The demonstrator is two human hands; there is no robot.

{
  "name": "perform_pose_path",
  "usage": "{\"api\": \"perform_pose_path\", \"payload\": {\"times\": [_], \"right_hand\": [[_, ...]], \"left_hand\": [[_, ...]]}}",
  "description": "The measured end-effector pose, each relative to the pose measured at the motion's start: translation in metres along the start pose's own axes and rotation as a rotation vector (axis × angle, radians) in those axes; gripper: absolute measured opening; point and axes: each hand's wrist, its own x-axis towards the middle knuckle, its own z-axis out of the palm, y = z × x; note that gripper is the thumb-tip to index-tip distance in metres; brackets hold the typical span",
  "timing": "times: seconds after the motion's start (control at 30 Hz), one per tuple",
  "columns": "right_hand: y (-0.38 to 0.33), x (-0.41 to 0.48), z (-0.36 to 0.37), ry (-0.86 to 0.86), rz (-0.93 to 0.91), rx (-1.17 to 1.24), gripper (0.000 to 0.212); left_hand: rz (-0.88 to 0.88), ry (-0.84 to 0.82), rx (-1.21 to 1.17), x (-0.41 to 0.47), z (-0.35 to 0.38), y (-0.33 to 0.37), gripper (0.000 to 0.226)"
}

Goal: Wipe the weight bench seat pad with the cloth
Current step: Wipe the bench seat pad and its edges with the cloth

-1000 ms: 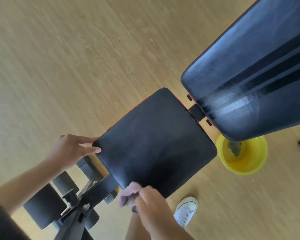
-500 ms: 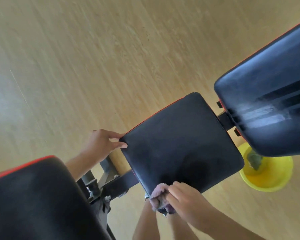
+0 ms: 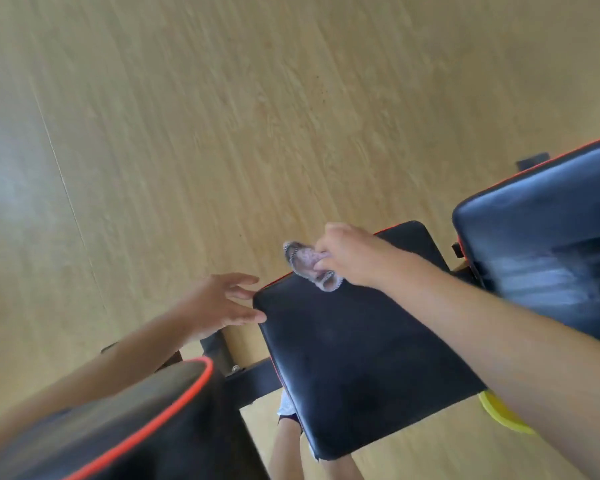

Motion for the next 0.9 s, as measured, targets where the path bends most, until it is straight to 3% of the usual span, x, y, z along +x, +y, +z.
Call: {"api": "perform_pose_path", "payload": {"times": [0.1,0.2,0.3,0.37,0.47,0.6,0.77,0.9], "right_hand": [[0.036,0.005,-0.043,-0.11,0.183,0.053,0.051],[-0.021,0.02,-0.017,-0.292,0.02,0.119,0.047],[-0.077,0.04,0.023,-0.353,-0.112,0.032,0.022],[-0.056,0.041,0.015,-0.308,-0.081,-0.014,0.03],[0.037,0.018,-0.035,-0.193,0.079,0.026,0.045],[0.13,-0.032,-0.074,0.083,0.313,0.108,0.061],[0.133,-0.083,-0.012,0.321,0.565,0.28,0.062],[0.145,-0.158,0.043,0.295,0.719,0.384,0.05]], "left_hand": [[0.024,0.03,-0.014,0.004,0.0,-0.004,0.05],[0.04,0.073,-0.023,0.008,0.002,-0.006,0.034],[0.04,0.12,-0.037,0.012,0.006,-0.008,0.035],[0.038,0.14,-0.051,0.015,0.009,-0.012,0.028],[0.05,0.171,-0.06,0.016,0.008,-0.015,0.023],[0.026,0.144,-0.037,0.02,0.006,-0.016,0.021],[0.045,0.154,0.017,0.018,0.008,-0.015,0.018],[0.055,0.181,0.044,0.018,0.01,-0.016,0.016]]}}
